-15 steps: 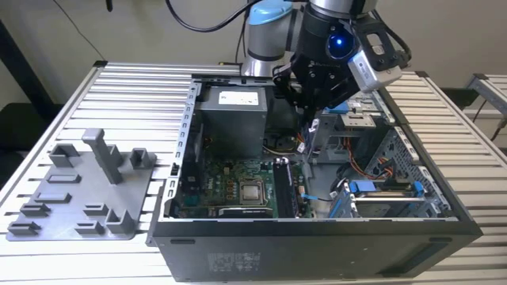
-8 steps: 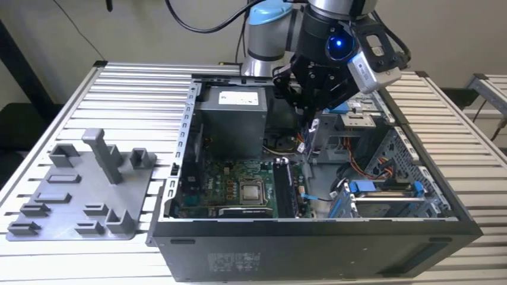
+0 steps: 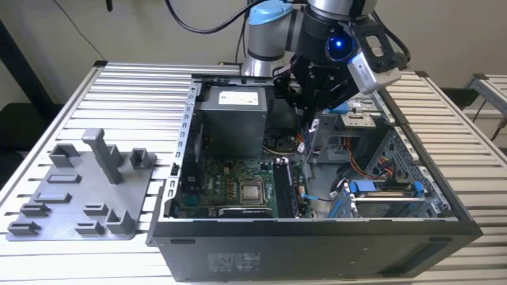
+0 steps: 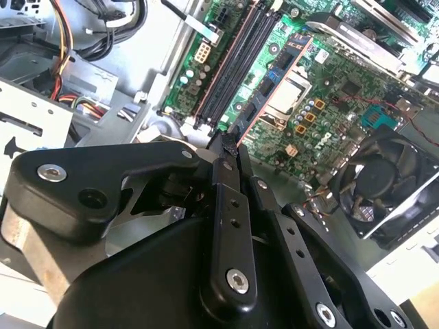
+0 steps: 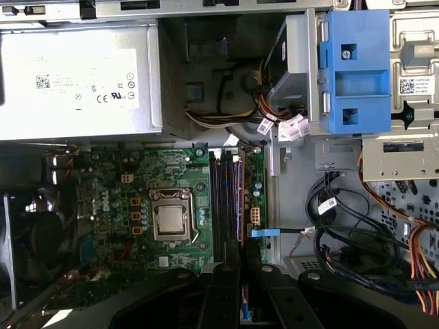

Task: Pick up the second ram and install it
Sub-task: 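Insert the second ram into the second slot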

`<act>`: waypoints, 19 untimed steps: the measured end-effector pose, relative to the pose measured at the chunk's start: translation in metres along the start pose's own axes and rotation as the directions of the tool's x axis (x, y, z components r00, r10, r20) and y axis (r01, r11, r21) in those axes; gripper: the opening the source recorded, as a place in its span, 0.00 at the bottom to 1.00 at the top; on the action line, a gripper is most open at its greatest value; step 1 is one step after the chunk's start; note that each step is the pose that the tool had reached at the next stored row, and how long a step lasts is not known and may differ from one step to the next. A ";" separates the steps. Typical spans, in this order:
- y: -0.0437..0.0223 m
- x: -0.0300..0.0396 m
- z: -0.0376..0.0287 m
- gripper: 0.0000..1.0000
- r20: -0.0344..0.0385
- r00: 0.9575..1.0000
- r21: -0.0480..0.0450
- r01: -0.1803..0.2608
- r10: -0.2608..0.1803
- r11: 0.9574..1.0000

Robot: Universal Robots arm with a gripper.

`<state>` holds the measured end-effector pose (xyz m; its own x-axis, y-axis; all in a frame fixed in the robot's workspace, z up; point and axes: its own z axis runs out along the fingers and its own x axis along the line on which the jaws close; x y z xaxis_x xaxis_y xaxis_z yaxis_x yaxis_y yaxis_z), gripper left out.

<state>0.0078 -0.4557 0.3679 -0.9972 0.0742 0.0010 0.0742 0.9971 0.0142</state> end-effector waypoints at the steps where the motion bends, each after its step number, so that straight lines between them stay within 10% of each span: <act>1: -0.0001 0.0000 0.0008 0.14 0.000 1.000 0.000 0.000 0.000 1.000; 19: -0.0006 0.0009 0.0280 0.14 0.009 1.000 -0.001 0.003 -0.003 1.000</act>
<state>0.0069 -0.4559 0.3399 -0.9974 0.0718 -0.0083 0.0716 0.9973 0.0148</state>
